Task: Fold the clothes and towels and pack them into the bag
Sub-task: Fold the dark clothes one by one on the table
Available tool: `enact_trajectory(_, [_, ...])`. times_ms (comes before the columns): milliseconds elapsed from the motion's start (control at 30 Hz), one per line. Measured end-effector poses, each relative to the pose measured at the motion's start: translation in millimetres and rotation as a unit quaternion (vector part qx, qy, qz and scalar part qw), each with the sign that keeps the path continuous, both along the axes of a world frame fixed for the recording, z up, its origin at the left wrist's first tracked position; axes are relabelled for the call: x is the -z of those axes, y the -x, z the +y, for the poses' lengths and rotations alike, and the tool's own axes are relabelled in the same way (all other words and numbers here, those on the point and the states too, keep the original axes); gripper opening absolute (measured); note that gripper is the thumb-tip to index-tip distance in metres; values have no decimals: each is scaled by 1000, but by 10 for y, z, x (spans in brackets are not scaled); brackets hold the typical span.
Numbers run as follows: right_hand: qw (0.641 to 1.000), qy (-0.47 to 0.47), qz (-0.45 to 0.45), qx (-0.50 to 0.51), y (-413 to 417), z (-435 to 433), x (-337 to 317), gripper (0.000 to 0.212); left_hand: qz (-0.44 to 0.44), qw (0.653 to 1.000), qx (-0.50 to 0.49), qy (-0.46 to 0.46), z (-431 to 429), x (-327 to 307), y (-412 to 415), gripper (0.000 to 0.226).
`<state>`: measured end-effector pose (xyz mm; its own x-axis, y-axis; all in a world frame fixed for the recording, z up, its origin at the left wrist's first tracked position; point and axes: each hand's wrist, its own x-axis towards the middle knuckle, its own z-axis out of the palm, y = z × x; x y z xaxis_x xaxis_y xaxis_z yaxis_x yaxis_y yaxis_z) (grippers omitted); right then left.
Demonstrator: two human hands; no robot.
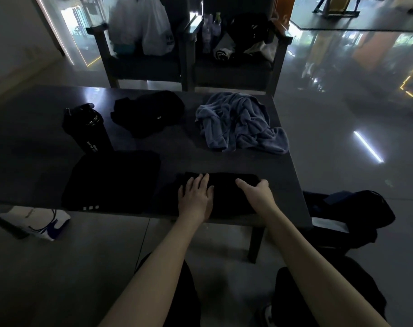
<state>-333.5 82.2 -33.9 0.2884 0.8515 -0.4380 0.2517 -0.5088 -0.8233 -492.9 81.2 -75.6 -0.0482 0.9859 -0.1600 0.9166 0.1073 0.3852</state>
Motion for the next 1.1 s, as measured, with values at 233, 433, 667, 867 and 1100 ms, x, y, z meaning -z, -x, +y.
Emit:
enact_trajectory(233, [997, -65, 36, -37, -39, -4, -30, 47, -18, 1000, -24, -1, -50, -60, 96, 63])
enact_trajectory(433, [975, -179, 23, -130, 4, 28, -307, 42, -319, 942, -97, 31, -7, -221, 420, 111])
enact_trajectory(667, [952, -229, 81, -187, 164, 149, -746, 39, -568, 804, -172, 35, -67, -581, 780, 88])
enact_trajectory(867, [952, -214, 126, -180, 503, 192, -917, 31, -583, 792, -183, 0, -243, -928, 1112, 31])
enact_trajectory(1100, [962, -147, 151, -172, 1275, 324, -903, 29, -406, 868, -274, -86, -149, -1312, 1869, 24])
